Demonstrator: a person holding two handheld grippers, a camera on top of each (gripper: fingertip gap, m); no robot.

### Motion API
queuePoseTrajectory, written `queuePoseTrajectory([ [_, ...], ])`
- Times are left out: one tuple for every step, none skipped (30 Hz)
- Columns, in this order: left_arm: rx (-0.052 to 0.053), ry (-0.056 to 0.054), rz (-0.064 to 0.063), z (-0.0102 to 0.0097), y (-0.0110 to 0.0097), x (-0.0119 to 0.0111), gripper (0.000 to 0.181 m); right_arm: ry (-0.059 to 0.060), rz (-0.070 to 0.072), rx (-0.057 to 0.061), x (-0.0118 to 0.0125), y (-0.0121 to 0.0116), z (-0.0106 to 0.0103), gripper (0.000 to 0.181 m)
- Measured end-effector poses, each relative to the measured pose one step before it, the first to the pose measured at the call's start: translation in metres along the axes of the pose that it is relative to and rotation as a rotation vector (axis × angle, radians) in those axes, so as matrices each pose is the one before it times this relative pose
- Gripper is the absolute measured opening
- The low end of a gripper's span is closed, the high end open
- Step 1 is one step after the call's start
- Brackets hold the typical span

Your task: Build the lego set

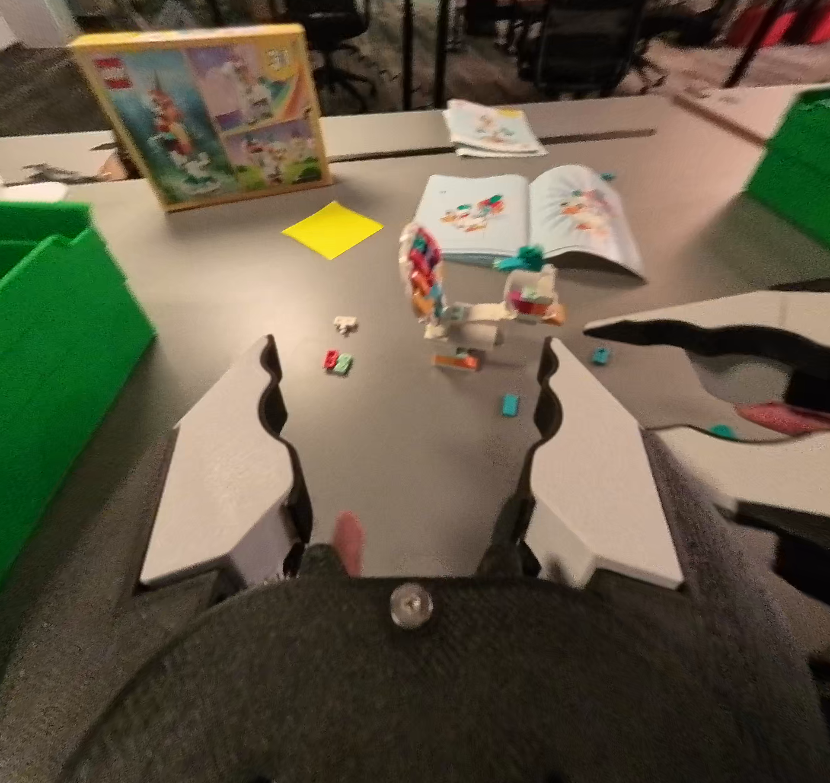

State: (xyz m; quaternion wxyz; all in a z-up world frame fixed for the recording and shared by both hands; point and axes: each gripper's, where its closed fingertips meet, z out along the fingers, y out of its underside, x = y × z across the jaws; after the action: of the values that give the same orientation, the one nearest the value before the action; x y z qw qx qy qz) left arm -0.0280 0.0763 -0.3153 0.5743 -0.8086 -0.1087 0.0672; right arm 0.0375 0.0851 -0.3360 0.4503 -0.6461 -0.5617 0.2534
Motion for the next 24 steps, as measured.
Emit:
queuePoseTrajectory([
  [0.0083,0.0496,0.0022,0.00166,-0.00479,0.00602,0.117,0.0666,-0.0391,-0.0053,0.01388,0.00152,-0.0024,0.055],
  [0.0091,0.0293,0.0035,0.0018,-0.00448,0.00226,0.126,0.072,-0.0276,-0.0072,0.01571,0.00183,-0.00323,0.055],
  [0.0054,0.012,0.007,0.0014,-0.00349,-0.00104,0.13,0.061,-0.0167,-0.0004,0.01497,0.00089,-0.00392,0.055],
  [0.0137,-0.0043,0.0049,0.00153,-0.00368,-0.00386,0.132,0.0419,-0.0025,0.0086,0.01233,-0.00117,-0.00425,0.055],
  [0.0255,-0.0103,-0.0047,0.00209,-0.00432,-0.00498,0.131,0.0224,0.0149,0.0225,0.00893,-0.00417,-0.00442,0.056],
  [0.0246,0.0023,-0.0093,0.00264,-0.00345,-0.00356,0.131,-0.0003,0.0254,0.0365,0.00447,-0.00743,-0.00461,0.058],
  [0.0219,0.016,-0.0149,0.00318,-0.00321,-0.00153,0.131,-0.0305,0.0271,0.0418,-0.00153,-0.00963,-0.00479,0.06],
  [0.0179,0.0127,-0.0205,0.00385,-0.0023,-0.00151,0.129,-0.0536,0.0296,0.0438,-0.00674,-0.01087,-0.00419,0.063],
  [-0.0002,0.0187,-0.0113,0.00413,-0.00003,-0.00006,0.128,-0.0757,0.0279,0.045,-0.01176,-0.012,-0.00316,0.07],
  [-0.0098,0.0151,-0.0022,0.0044,0.00111,0.00008,0.133,-0.0774,0.029,0.0501,-0.01367,-0.01372,-0.00126,0.08],
  [-0.0132,0.0067,0.0004,0.00393,0.00152,0.00015,0.143,-0.0662,0.0265,0.0399,-0.01296,-0.01209,-0.00003,0.09],
  [-0.0187,0.0112,0.003,0.00275,0.00181,0.00185,0.149,-0.0567,0.0221,0.0271,-0.01222,-0.00939,0.00053,0.093],
  [-0.0137,0.0044,0.0042,0.002,0.00108,0.00158,0.154,-0.0541,0.0154,0.0224,-0.0127,-0.00803,0.00102,0.096],
  [-0.0011,-0.0051,0.0035,0.00132,-0.00015,0.00071,0.156,-0.0424,0.0091,0.0257,-0.01181,-0.00789,0.00132,0.099],
  [0.0053,-0.0082,0.0027,0.00085,-0.00063,0.00011,0.157,-0.0382,0.0006,0.024,-0.01189,-0.00713,0.00156,0.1],
  [-0.0023,-0.0096,0.0017,0.00062,0.00074,-0.00032,0.157,-0.0417,-0.009,0.0153,-0.01263,-0.00599,0.00187,0.104],
  [-0.0148,-0.0096,0.0005,0.00028,0.00252,-0.00038,0.157,-0.0268,-0.0076,0.0176,-0.01026,-0.00622,0.00217,0.105],
  [-0.0253,-0.0019,0.0013,0.00001,0.00406,0.0011,0.157,-0.0167,-0.0073,0.0099,-0.00819,-0.00506,0.00211,0.104],
  [-0.0305,0.0008,0.0052,-0.00043,0.0051,0.00165,0.157,-0.0028,-0.0086,0.0006,-0.00501,-0.00307,0.00212,0.102],
  [-0.0259,-0.0107,0.0087,-0.00069,0.00464,0.00022,0.157,0.0133,-0.0077,-0.0054,-0.00163,-0.00143,0.00199,0.102],
  [-0.0156,-0.0146,0.0126,-0.00099,0.00335,-0.00031,0.157,0.0197,-0.0067,-0.0124,0.00026,-0.00006,0.0019,0.102],
  [-0.0091,-0.014,0.013,-0.00095,0.00246,-0.00029,0.157,0.0167,-0.0076,-0.0128,0.00013,0.00046,0.00194,0.102],
  [-0.0101,-0.0193,0.0131,-0.0008,0.00213,-0.00095,0.157,0.0136,-0.007,-0.0124,-0.00011,0.00058,0.00193,0.104],
  [-0.011,-0.0242,0.0153,-0.00035,0.00176,-0.00176,0.157,0.013,-0.0071,-0.0126,-0.00031,0.00054,0.00187,0.107],
])
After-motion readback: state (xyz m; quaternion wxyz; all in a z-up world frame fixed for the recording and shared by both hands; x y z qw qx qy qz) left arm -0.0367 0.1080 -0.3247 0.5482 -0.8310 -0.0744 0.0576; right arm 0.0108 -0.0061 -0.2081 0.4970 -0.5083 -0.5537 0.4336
